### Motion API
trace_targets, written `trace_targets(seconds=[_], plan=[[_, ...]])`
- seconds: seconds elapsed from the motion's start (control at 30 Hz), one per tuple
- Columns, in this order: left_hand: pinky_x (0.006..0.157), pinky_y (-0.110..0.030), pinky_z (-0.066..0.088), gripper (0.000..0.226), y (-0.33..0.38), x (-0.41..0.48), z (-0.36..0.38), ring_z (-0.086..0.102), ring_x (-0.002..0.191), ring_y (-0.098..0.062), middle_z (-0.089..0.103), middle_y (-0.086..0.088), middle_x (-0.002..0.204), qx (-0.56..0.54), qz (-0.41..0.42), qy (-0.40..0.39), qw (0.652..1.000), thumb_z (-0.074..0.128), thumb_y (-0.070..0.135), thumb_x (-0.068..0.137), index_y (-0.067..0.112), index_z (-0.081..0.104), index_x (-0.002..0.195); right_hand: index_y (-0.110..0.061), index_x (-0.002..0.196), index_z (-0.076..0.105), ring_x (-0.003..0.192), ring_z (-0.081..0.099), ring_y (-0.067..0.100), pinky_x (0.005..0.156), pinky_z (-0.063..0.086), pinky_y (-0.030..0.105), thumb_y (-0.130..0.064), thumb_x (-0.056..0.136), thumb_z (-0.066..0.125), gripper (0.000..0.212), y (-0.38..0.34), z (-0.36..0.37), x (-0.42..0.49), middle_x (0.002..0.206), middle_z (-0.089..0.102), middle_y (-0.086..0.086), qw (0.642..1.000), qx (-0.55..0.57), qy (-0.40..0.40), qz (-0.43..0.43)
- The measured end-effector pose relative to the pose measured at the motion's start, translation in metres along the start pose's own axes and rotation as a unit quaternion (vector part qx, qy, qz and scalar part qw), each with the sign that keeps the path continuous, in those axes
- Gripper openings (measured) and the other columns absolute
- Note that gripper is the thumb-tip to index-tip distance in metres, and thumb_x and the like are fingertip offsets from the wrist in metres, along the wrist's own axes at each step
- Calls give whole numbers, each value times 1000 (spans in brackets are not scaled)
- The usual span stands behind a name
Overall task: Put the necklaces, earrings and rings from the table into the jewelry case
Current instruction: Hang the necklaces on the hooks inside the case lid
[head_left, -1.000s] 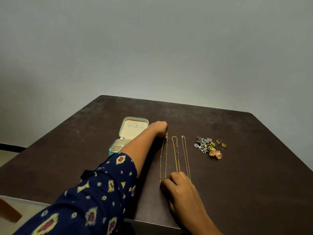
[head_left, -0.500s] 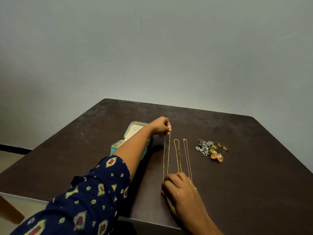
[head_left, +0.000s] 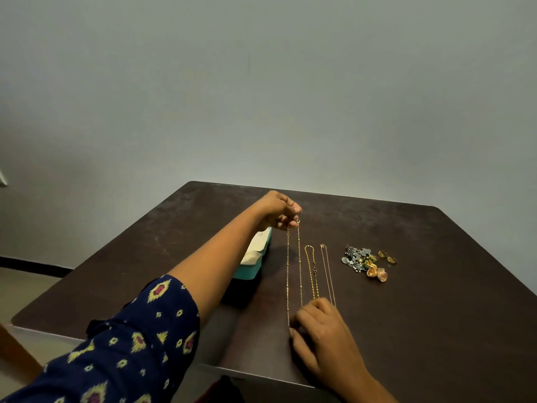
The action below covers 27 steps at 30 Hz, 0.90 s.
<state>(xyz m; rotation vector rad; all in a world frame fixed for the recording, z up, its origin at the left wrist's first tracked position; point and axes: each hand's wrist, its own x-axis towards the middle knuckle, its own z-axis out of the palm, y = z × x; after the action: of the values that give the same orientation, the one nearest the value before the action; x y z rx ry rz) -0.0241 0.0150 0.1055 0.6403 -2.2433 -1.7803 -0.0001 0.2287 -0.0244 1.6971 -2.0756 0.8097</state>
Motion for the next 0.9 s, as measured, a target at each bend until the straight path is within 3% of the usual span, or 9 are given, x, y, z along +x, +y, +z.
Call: trace_targets(seconds=[0.13,0.27,0.43,0.53,0.6,0.8,0.9], plan=[[52,-20,53,15,6,-27,-4,60,54,-12,60,-8,70,-37,10,13,999,48,-2,91,4,58,82,-31,76,53,80,48,0,65,40,14,-32,73,55,4,-11,-15,7,74,50,-19,984,150,41,88],[51,-20,53,13,5,-56,-7,62,54,-12,61,-9,68,-72,23,27,997,52,-3,88,3,60,79,-31,75,60,76,58,6,69,43,13,-29,73,57,4,-25,-31,21,80,62,-10,940,302,35,156],[55,-23,53,12,-3,-90,-6,62,50,-12,63,-5,60,-157,10,38,987,55,-3,86,3,61,77,-7,84,60,62,59,14,55,44,18,5,87,49,16,-33,-46,30,65,60,5,788,525,7,323],[58,-24,54,12,-9,-109,-4,65,56,-14,64,-7,66,-188,1,39,981,53,-1,88,2,63,82,-2,85,62,56,60,13,51,42,19,7,88,44,21,-32,-53,33,66,62,7,705,593,-19,389],[61,-25,55,12,-11,-119,-1,66,58,-15,65,-9,70,-196,-7,33,980,51,1,89,0,63,87,0,86,64,57,62,12,53,44,19,7,87,44,21,-32,-56,35,69,66,8,701,595,-14,393],[60,-21,54,13,-27,-142,9,67,60,-13,67,-10,73,-190,-22,21,981,52,3,89,-1,64,90,-7,97,64,77,70,17,60,50,19,12,90,35,35,-38,-66,38,96,70,9,761,545,28,351],[72,-28,54,14,-33,-146,13,68,64,-14,69,-9,74,-181,-29,18,983,51,4,90,3,65,87,-14,103,61,83,71,17,63,51,19,14,89,33,42,-45,-68,36,104,69,2,784,533,21,317]])
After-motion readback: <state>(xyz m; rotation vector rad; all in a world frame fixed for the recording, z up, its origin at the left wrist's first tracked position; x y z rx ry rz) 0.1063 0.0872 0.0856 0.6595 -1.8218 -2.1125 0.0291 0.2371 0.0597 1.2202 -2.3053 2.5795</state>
